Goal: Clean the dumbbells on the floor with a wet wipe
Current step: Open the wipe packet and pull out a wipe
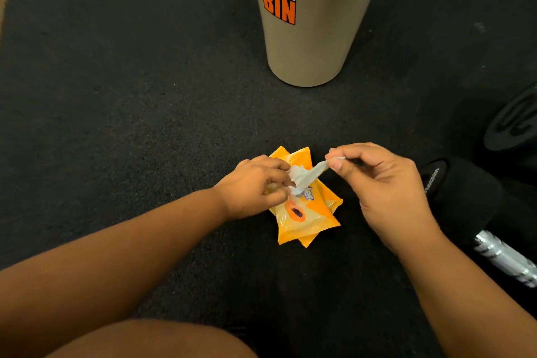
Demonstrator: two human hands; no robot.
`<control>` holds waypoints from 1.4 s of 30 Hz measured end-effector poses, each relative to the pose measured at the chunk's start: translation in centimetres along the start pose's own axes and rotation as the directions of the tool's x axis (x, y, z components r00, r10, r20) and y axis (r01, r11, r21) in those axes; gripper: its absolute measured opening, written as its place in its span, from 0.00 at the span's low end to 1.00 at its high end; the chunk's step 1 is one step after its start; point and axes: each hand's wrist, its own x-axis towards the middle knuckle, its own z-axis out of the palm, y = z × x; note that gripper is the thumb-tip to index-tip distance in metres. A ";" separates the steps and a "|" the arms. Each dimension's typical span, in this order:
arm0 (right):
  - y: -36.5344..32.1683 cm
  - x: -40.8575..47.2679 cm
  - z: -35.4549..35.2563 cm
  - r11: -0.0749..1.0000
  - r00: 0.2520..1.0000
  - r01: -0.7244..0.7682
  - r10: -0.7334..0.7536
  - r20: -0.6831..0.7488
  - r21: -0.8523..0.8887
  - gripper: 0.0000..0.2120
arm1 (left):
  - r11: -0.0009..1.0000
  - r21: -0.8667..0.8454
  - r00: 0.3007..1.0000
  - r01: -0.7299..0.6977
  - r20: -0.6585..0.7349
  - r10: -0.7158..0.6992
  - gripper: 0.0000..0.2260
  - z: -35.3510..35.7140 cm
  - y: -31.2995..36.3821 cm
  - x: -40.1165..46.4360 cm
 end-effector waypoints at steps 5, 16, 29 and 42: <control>-0.7 -0.7 0.0 0.997 0.997 0.065 -0.067 -0.036 -0.047 0.09 | 0.998 0.056 1.000 -0.021 -0.008 0.022 0.12 0.2 0.3 -0.2; -8.5 4.2 -5.0 0.978 0.940 0.197 -0.209 -0.270 -0.074 0.05 | 0.997 0.065 0.999 0.041 0.033 -0.043 0.20 0.1 1.1 -0.7; -4.6 2.7 -4.2 0.973 0.968 -0.059 0.110 -0.225 0.223 0.04 | 0.992 0.117 0.990 -0.050 -0.129 0.065 0.11 -0.1 2.4 -0.2; -4.7 2.6 -4.5 0.959 0.967 -0.088 0.147 -0.209 0.269 0.05 | 0.796 -0.538 0.949 0.278 0.027 -0.313 0.08 -1.3 2.1 1.6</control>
